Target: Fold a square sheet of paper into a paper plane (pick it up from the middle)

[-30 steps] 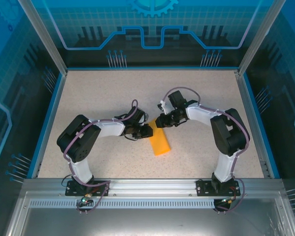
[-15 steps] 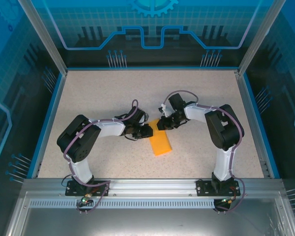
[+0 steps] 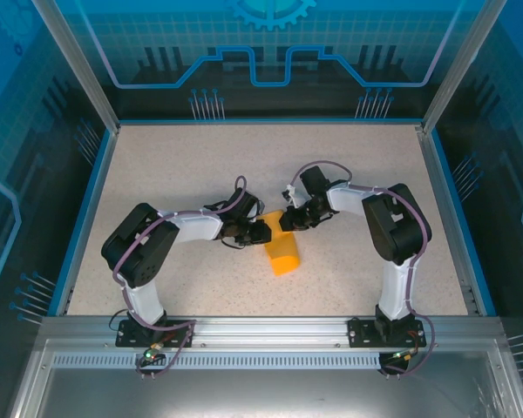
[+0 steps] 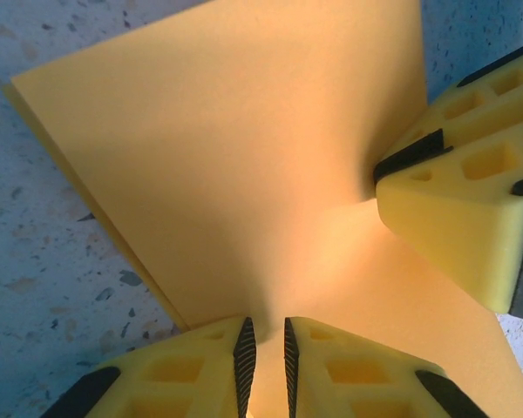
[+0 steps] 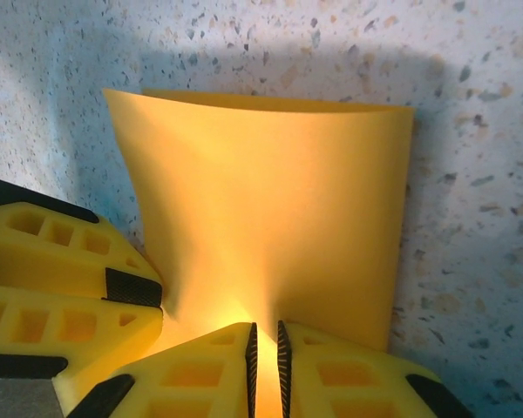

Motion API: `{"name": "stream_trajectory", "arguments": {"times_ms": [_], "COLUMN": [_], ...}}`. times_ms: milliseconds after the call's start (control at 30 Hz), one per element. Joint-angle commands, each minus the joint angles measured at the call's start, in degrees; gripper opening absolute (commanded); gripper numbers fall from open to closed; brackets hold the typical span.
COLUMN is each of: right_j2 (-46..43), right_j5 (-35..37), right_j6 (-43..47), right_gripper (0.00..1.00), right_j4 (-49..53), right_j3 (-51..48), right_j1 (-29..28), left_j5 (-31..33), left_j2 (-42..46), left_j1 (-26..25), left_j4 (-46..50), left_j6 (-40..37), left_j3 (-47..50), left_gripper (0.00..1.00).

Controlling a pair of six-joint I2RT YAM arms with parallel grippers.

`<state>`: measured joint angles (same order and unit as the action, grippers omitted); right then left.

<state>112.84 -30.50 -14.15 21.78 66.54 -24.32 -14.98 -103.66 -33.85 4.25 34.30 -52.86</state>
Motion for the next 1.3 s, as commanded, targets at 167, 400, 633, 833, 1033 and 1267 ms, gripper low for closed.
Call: {"name": "stream_trajectory", "arguments": {"times_ms": [167, 400, 633, 833, 1033, 1267], "right_j2": [1.1, 4.1, 6.6, 5.3, 5.6, 7.1], "right_j5": [-1.2, 1.6, 4.0, 1.5, 0.9, 1.2], "right_j6": [-1.0, -0.5, -0.7, -1.9, -3.1, -3.7], "right_gripper": [0.17, 0.17, 0.17, 0.18, 0.18, 0.18], "right_j4": [-1.1, 0.2, 0.6, -1.5, -3.2, -4.2], "right_j3": [3.3, 5.4, 6.5, 6.7, 7.7, 8.1], "right_j1": [1.1, 1.4, 2.1, 2.4, 2.3, 2.7], "left_j5": [4.3, 4.4, 4.7, 4.7, 4.7, 4.7], "left_j2": [-2.6, -2.5, -2.4, -2.5, -2.9, -3.2], "left_j1": [-0.1, 0.0, 0.0, 0.0, 0.0, 0.0], "left_j4": [7.0, 7.3, 8.1, 8.5, 8.6, 8.6], "left_j6": [-2.0, -2.3, -3.0, -3.4, -3.5, -3.7], "left_j3": [0.1, 0.1, -0.1, -0.3, -0.5, -0.4], "left_gripper": [0.21, 0.21, 0.21, 0.21, 0.21, 0.21]}}
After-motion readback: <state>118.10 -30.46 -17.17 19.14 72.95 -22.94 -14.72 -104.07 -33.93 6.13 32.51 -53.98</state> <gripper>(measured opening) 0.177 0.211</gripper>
